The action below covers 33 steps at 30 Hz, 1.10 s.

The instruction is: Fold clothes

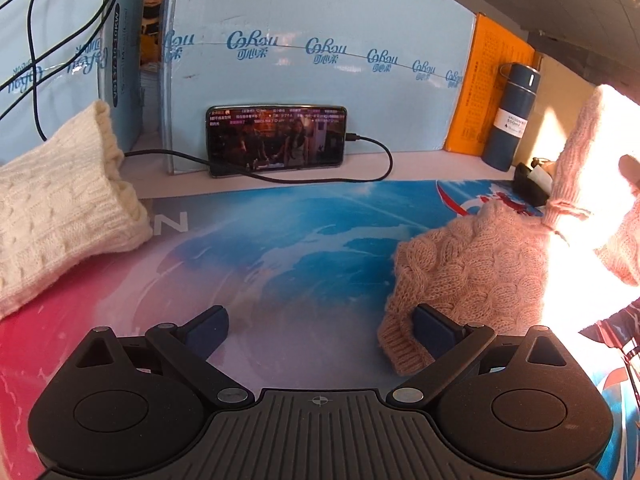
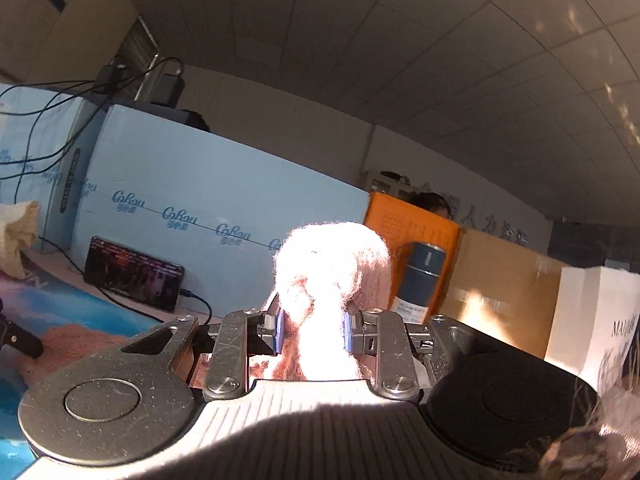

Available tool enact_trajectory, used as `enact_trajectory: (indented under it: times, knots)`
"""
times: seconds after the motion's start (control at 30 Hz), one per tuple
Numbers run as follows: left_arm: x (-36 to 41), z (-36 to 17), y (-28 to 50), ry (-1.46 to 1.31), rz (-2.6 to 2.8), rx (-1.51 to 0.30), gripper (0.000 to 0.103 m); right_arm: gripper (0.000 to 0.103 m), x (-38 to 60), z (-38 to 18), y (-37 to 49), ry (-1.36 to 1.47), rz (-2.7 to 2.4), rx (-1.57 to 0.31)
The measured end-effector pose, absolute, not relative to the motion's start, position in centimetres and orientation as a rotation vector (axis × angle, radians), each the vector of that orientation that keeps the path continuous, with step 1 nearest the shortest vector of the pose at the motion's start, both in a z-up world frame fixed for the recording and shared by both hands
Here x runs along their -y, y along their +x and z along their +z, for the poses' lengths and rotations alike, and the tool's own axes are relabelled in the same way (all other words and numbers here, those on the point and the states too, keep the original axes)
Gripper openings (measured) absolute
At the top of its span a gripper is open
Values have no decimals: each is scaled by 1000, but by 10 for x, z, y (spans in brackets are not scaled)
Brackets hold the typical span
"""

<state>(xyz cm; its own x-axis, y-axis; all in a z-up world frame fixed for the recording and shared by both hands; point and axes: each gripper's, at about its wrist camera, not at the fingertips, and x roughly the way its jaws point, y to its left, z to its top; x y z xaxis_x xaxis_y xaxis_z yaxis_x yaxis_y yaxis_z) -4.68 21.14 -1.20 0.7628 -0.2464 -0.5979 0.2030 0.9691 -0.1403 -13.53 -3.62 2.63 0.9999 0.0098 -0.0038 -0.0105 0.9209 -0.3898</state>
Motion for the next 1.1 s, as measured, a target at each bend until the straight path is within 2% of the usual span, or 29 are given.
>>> enact_trajectory:
  times: [0.13, 0.27, 0.4, 0.5, 0.53, 0.57, 0.7, 0.77, 0.87, 1.1]
  knots:
    - [-215, -8, -49, -93, -250, -641, 100, 24, -16, -1, -141, -680, 161, 26]
    - [-227, -4, -49, -145, -206, -610, 100, 25, -36, -8, -139, -678, 340, -54]
    - [-241, 3, -52, -222, -131, -550, 100, 34, -31, 0, -123, -465, 488, -202]
    - [-248, 6, -53, -283, -137, -516, 100, 55, -22, 6, -104, -234, 600, -326]
    - [-250, 6, -54, -301, -146, -504, 100, 72, -18, 6, -96, -150, 648, -377]
    - [-252, 7, -54, -319, -157, -491, 100, 82, -13, 4, -90, -84, 689, -408]
    - [-258, 8, -57, -405, -225, -446, 100, 83, 14, 6, -86, 210, 827, -406]
    - [-263, 9, -59, -461, -258, -423, 100, 90, 41, 18, -91, 433, 962, -311]
    - [-263, 7, -61, -520, -314, -381, 100, 97, 77, 30, -102, 586, 950, -177]
    - [-234, 5, -59, -486, -609, -438, 100, 97, 126, 10, -86, 805, 833, -243]
